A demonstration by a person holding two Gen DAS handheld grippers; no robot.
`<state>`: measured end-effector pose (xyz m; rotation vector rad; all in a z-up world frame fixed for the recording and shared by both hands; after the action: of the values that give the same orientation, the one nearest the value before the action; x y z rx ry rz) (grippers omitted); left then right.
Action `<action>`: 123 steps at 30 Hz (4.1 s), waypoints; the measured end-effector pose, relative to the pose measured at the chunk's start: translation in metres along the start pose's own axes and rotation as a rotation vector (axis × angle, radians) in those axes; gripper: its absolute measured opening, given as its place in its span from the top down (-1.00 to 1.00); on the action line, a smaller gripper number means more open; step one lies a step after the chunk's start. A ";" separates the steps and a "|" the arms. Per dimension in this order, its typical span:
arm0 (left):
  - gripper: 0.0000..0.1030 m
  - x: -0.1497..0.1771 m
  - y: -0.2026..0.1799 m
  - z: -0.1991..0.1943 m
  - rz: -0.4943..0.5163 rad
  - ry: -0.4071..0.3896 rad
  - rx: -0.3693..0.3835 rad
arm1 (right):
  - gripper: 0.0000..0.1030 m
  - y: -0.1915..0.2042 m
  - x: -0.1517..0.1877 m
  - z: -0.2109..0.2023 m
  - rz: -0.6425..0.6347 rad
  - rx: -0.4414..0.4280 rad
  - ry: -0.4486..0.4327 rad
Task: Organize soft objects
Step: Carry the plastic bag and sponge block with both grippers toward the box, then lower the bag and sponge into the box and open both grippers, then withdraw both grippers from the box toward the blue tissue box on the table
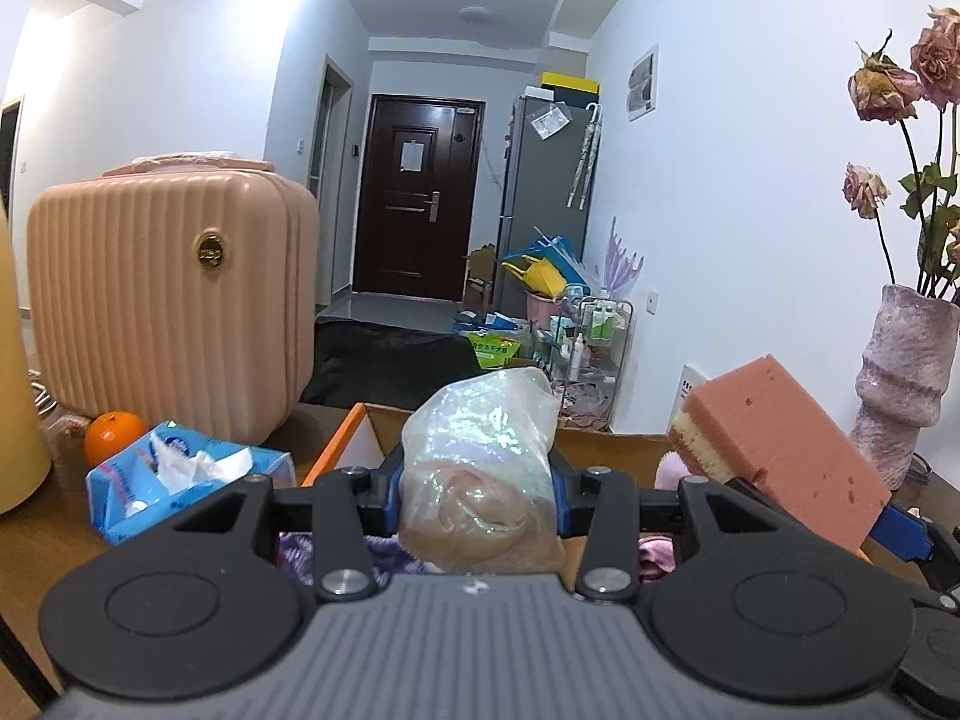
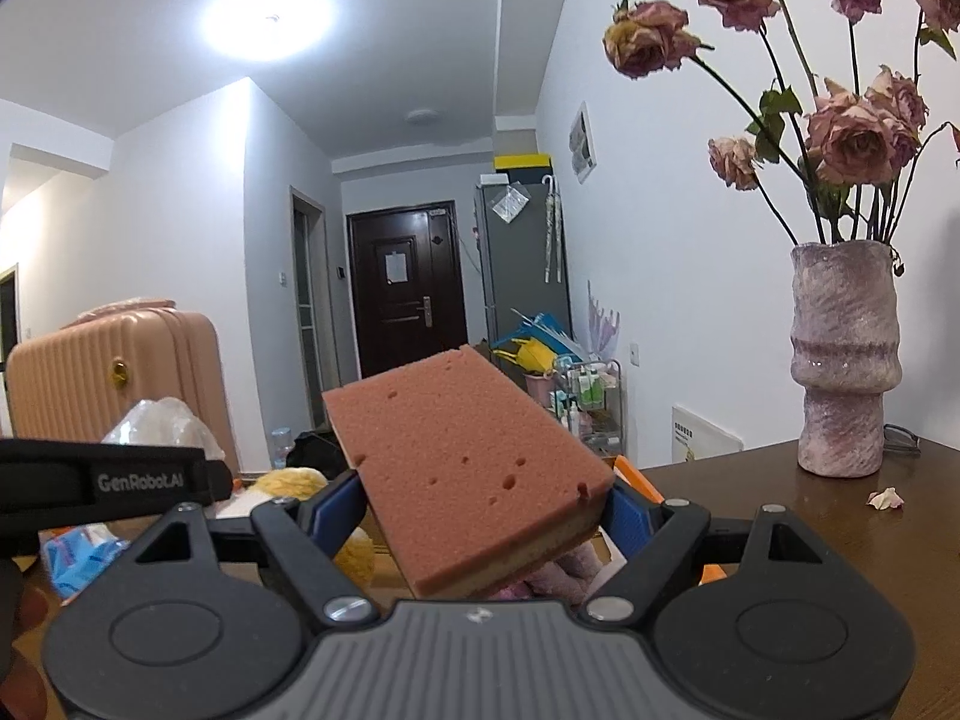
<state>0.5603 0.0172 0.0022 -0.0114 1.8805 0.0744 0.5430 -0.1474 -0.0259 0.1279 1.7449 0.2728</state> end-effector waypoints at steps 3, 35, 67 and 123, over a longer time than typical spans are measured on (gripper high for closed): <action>0.15 -0.003 -0.004 0.009 0.010 -0.001 0.008 | -0.60 -0.003 0.000 0.007 0.002 0.023 0.005; -1.00 -0.007 0.016 0.005 -0.057 -0.038 -0.064 | -1.00 -0.020 0.012 0.029 0.062 0.031 0.087; -1.00 0.034 0.037 -0.082 -0.087 0.037 -0.110 | -1.00 -0.039 0.012 -0.071 -0.037 0.042 0.045; -1.00 0.079 0.036 -0.131 0.022 0.166 -0.013 | -0.99 -0.074 0.055 -0.100 -0.099 0.075 0.298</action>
<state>0.4101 0.0479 -0.0319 -0.0064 2.0463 0.1036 0.4393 -0.2170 -0.0796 0.0564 2.0514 0.1590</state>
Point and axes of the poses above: each gripper's, at about its wrist camera, not at the fingertips, and z roughly the way its jaws point, y to its left, x to its underside, the point moved 8 cm from there along z, roughly the way its jaws point, and after that the axes turned 9 degrees about z, right-handed, at the moved point
